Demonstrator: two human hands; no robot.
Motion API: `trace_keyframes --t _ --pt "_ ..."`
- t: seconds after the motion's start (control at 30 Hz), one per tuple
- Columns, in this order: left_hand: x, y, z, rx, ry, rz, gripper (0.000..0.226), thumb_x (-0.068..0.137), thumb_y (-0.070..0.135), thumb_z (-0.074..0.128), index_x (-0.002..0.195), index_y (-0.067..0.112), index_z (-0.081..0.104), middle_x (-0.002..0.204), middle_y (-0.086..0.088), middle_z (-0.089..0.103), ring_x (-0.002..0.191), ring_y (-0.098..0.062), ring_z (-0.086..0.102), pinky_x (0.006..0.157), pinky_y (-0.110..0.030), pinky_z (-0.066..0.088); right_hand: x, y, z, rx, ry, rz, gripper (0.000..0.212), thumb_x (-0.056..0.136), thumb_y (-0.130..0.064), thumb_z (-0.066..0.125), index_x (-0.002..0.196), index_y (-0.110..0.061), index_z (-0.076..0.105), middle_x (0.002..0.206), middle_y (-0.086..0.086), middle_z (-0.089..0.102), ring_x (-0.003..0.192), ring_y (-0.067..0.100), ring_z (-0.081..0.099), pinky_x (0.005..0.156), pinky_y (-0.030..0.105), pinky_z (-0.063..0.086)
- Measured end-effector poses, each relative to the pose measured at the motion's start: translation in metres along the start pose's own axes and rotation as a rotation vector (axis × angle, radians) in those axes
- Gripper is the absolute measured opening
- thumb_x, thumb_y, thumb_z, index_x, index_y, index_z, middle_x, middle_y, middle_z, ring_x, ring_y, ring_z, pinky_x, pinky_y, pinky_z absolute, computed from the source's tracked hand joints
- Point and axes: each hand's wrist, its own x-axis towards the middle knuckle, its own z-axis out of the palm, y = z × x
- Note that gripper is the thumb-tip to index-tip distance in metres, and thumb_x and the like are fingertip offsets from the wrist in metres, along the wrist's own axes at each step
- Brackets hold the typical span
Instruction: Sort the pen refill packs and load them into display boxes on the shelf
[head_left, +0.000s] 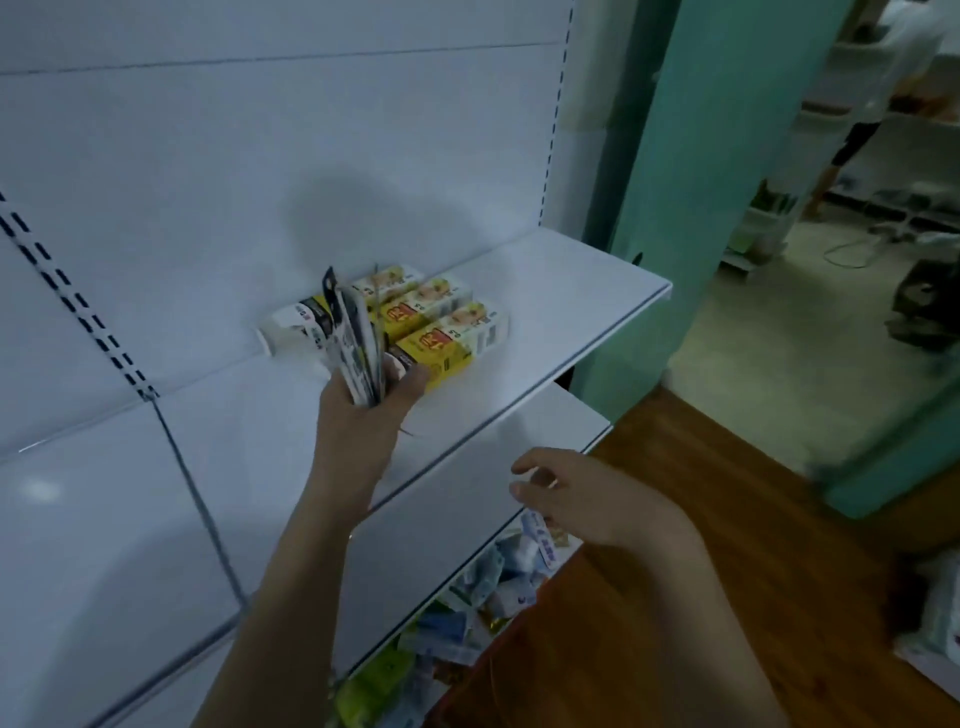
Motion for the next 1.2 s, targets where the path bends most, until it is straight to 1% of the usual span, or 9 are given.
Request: trace_keyframes --t 0.13,0.23,0.4,0.5,0.73,0.87,1.03,1.1,1.2 --pt "0.05 -0.001 -0.014 -0.197 0.074 -0.045 0.032 0.081 0.027 0.075 0.066 0.01 0.053 0.062 -0.014 0.051 0.062 -0.028 0.051 0.06 -0.043 0.042 0.062 -0.032 -0.03 -0.059 0.046 -0.17 0.028 0.101 -0.045 0.046 0.121 -0.029 0.057 0.112 -0.009 0.058 0.086 0.009 0.059 0.069 0.023 0.048" --pt "0.073 -0.004 -0.028 -0.283 0.27 -0.06 0.028 0.091 0.021 0.067 0.068 0.021 0.05 0.058 0.008 0.052 0.058 -0.014 0.053 0.063 -0.03 0.045 0.101 -0.06 -0.04 -0.035 -0.08 -0.292 0.02 0.099 -0.046 0.048 0.109 -0.035 0.06 0.103 -0.017 0.059 0.084 0.008 0.06 0.068 0.024 0.05" --pt "0.097 -0.013 -0.055 -0.24 0.568 -0.036 0.048 0.092 0.055 0.052 0.058 0.021 0.054 0.069 -0.001 0.062 0.068 -0.02 0.059 0.071 -0.036 0.043 0.162 -0.105 -0.06 0.042 -0.07 -0.593 0.011 0.098 -0.032 0.056 0.096 -0.031 0.067 0.084 -0.019 0.062 0.074 -0.002 0.057 0.065 0.013 0.046" --pt "0.092 -0.015 -0.051 -0.171 0.812 -0.003 0.052 0.099 0.052 0.045 0.059 0.022 0.059 0.068 0.001 0.065 0.066 -0.016 0.061 0.073 -0.033 0.045 0.196 -0.12 -0.072 0.024 -0.031 -0.694 0.011 0.098 -0.026 0.058 0.103 -0.028 0.068 0.097 -0.017 0.065 0.089 0.005 0.063 0.077 0.025 0.054" --pt "0.086 -0.008 -0.026 -0.141 1.263 -0.034 0.041 0.096 0.043 0.055 0.07 0.013 0.064 0.05 0.0 0.058 0.041 -0.011 0.052 0.042 -0.019 0.043 0.269 -0.164 -0.072 -0.307 -0.062 -0.852 0.026 0.095 -0.024 0.061 0.12 -0.028 0.06 0.124 -0.01 0.058 0.109 0.012 0.055 0.088 0.035 0.049" --pt "0.078 -0.005 -0.019 -0.147 1.336 -0.037 0.036 0.095 0.04 0.057 0.073 0.012 0.063 0.054 -0.003 0.059 0.043 -0.011 0.053 0.042 -0.02 0.045 0.29 -0.172 -0.05 -0.557 -0.122 -0.919 0.05 0.089 -0.035 0.068 0.136 -0.024 0.051 0.131 -0.003 0.059 0.122 0.022 0.05 0.1 0.039 0.041" --pt "0.091 0.007 -0.024 -0.081 1.268 -0.03 0.039 0.095 0.04 0.06 0.075 0.008 0.068 0.059 0.006 0.067 0.053 -0.003 0.062 0.051 -0.015 0.047 0.292 -0.171 -0.045 -0.571 -0.069 -0.959 0.059 0.086 -0.038 0.071 0.14 -0.028 0.048 0.13 -0.007 0.055 0.128 0.021 0.041 0.108 0.044 0.029" --pt "0.096 0.016 -0.025 -0.065 1.246 -0.006 0.034 0.093 0.04 0.063 0.078 0.01 0.07 0.062 0.008 0.067 0.058 -0.003 0.062 0.056 -0.017 0.047 0.286 -0.173 -0.054 -0.457 -0.098 -1.003 0.057 0.085 -0.031 0.073 0.137 -0.03 0.051 0.113 -0.013 0.052 0.119 0.018 0.044 0.099 0.039 0.035" --pt "0.102 0.03 -0.027 -0.074 1.179 0.076 0.031 0.092 0.04 0.064 0.066 0.025 0.07 0.068 0.004 0.068 0.07 -0.015 0.065 0.073 -0.037 0.053 0.274 -0.165 -0.068 -0.132 -0.189 -0.955 0.058 0.085 -0.015 0.073 0.133 -0.039 0.051 0.107 -0.026 0.046 0.116 0.009 0.044 0.1 0.034 0.039"
